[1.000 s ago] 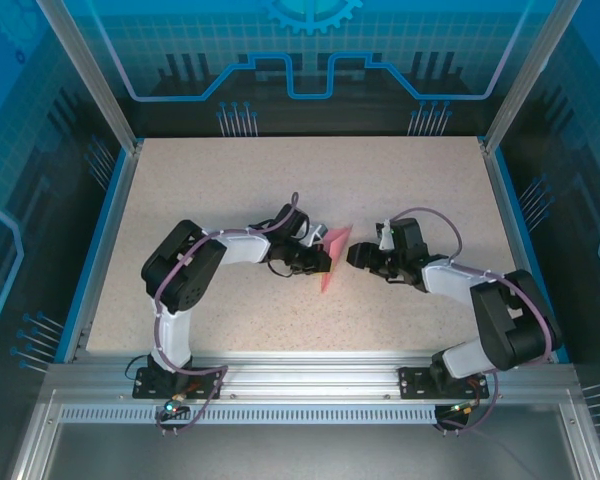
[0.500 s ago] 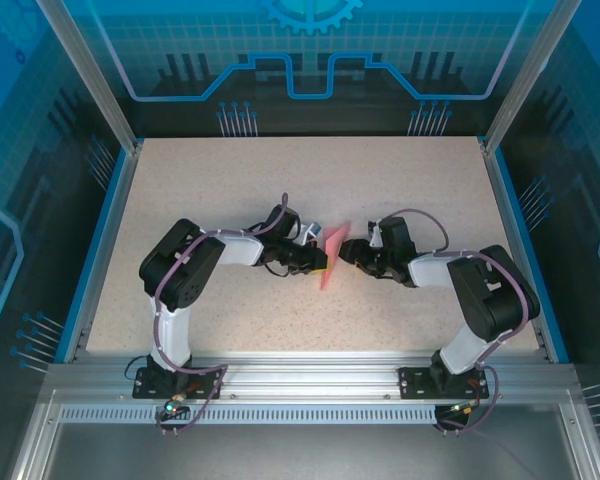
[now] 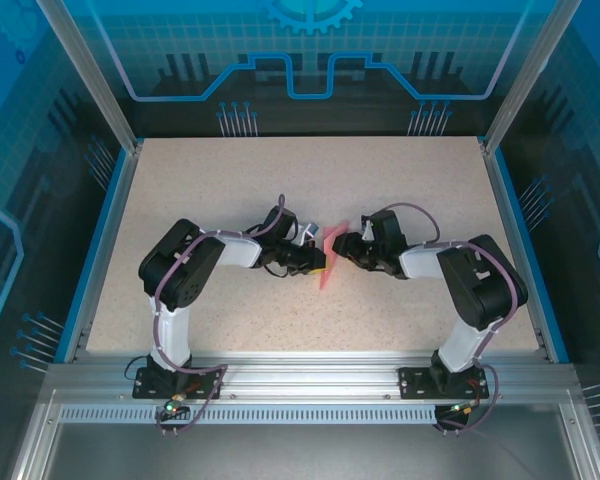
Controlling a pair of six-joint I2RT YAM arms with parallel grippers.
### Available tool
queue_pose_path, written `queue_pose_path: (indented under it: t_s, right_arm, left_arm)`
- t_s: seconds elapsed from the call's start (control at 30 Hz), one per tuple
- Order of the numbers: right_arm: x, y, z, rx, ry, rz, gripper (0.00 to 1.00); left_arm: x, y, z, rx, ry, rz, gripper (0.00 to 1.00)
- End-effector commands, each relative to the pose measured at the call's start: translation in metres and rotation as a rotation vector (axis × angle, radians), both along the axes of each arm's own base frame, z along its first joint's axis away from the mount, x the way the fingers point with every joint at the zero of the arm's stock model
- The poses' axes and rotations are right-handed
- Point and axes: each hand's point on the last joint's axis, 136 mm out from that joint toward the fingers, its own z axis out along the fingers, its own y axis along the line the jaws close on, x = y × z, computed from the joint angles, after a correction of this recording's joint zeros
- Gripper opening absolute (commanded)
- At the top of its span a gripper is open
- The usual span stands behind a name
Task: Fold a paper plane with a square sheet of paper (fold left side to right side)
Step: Fold the wing for the fifth time at the center of the table.
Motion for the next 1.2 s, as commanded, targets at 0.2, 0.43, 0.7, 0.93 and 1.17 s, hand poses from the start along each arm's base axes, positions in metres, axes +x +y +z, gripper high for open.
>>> queue_pose_path:
  t_s: [0.2,0.43,0.7,0.93,1.17]
  right_arm:
    - [-0.001,0.004,-0.017,-0.039,0.076,-0.017,0.45]
    - [-0.006,0.005,-0.033,-0.070,0.148,-0.018,0.44]
    - [-0.014,0.000,-0.046,-0.112,0.210,-0.024,0.43]
    - [-0.015,0.000,-0.049,-0.110,0.217,-0.022,0.43]
    - [-0.016,0.000,-0.049,-0.115,0.217,-0.019,0.43]
  left_arm:
    - [-0.003,0.004,-0.009,-0.005,0.034,-0.002,0.09]
    - [-0.004,0.004,-0.010,-0.004,0.039,-0.003,0.13]
    - [-0.003,0.004,-0.003,-0.007,0.024,-0.002,0.23]
    - [0.002,0.016,0.010,-0.006,-0.011,0.024,0.39]
    - [0.020,0.037,0.018,-0.005,-0.012,0.084,0.48]
